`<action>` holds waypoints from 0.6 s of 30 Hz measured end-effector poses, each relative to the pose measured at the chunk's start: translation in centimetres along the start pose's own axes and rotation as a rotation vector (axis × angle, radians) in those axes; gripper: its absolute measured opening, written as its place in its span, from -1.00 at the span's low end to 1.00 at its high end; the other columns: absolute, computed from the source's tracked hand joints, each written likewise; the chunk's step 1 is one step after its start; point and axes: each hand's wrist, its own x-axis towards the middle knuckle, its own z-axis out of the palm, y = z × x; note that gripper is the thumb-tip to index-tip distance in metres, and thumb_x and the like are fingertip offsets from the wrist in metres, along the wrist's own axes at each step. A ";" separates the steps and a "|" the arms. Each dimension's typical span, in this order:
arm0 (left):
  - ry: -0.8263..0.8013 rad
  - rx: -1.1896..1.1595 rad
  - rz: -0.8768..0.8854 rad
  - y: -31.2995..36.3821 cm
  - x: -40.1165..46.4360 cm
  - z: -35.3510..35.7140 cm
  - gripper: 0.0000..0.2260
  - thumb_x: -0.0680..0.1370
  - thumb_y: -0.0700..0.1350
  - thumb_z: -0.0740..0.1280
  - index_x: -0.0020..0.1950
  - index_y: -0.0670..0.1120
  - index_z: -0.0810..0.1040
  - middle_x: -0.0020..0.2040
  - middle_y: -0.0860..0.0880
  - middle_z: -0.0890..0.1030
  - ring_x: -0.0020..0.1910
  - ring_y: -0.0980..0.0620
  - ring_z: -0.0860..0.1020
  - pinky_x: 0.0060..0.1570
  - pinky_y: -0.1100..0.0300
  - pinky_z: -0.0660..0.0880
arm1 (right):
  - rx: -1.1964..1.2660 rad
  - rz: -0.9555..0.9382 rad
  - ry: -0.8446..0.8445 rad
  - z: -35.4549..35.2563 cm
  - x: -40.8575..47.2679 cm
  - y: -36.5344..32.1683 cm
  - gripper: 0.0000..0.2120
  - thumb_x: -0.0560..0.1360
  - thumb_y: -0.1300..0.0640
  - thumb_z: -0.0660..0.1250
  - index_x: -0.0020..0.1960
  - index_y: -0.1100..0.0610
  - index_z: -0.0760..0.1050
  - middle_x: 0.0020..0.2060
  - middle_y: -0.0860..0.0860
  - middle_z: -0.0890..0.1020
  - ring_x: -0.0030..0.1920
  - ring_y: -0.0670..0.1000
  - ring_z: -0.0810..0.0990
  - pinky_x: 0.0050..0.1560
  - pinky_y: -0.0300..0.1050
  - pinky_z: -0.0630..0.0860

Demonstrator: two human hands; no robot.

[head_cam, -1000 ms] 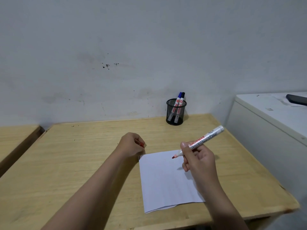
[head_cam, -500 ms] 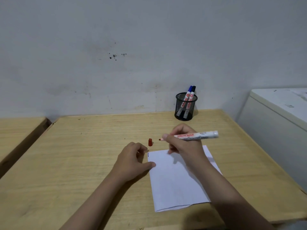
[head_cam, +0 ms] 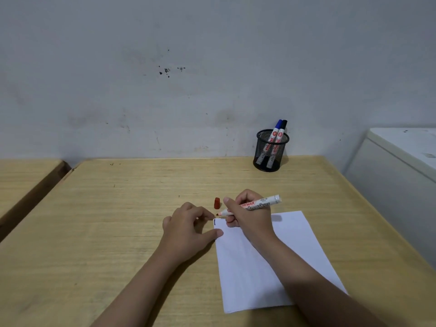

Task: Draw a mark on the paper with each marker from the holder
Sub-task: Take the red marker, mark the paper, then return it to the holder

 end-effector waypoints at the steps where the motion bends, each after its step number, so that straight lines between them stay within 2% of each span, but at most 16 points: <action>1: 0.007 -0.012 -0.011 0.0 0.0 0.0 -0.75 0.25 0.17 0.48 -0.13 0.20 0.54 -0.14 0.13 0.47 -0.06 0.16 0.49 0.07 0.09 0.24 | -0.006 -0.001 0.007 0.1 0.0 0.0 -0.72 0.38 0.21 0.48 -0.37 0.17 0.40 -0.50 0.11 0.62 -0.47 0.05 0.62 -0.38 -0.06 0.56; 6: 0.014 -0.046 -0.035 0.0 0.2 0.1 -0.81 0.27 0.13 0.50 -0.18 0.20 0.58 -0.11 0.09 0.51 -0.11 0.19 0.51 0.05 0.10 0.21 | -0.043 -0.024 0.017 0.2 -0.2 0.3 -0.70 0.40 0.28 0.43 -0.39 0.18 0.35 -0.55 0.11 0.58 -0.48 0.04 0.64 -0.48 -0.14 0.52; 10: 0.014 -0.053 -0.037 0.0 0.3 0.1 -0.83 0.27 0.12 0.51 -0.22 0.23 0.58 -0.11 0.10 0.52 -0.13 0.24 0.49 0.07 0.08 0.25 | -0.065 -0.021 0.001 0.3 -0.1 0.3 -0.73 0.40 0.30 0.42 -0.36 0.22 0.36 -0.53 0.14 0.59 -0.48 0.02 0.64 -0.47 -0.13 0.55; 15: 0.013 -0.023 -0.039 0.1 0.3 0.1 -0.82 0.27 0.12 0.50 -0.19 0.22 0.59 -0.10 0.10 0.51 -0.12 0.24 0.47 0.03 0.10 0.19 | -0.103 -0.026 -0.017 0.3 -0.1 0.5 -0.77 0.40 0.29 0.43 -0.30 0.33 0.39 -0.47 0.21 0.59 -0.47 0.02 0.65 -0.41 -0.05 0.58; 18: 0.013 -0.008 -0.031 0.1 0.3 0.1 -0.82 0.28 0.13 0.49 -0.17 0.21 0.59 -0.11 0.10 0.50 -0.13 0.24 0.47 0.02 0.11 0.17 | -0.128 -0.023 -0.019 0.4 -0.1 0.4 -0.76 0.40 0.27 0.43 -0.29 0.34 0.39 -0.45 0.23 0.58 -0.48 -0.02 0.64 -0.42 -0.08 0.58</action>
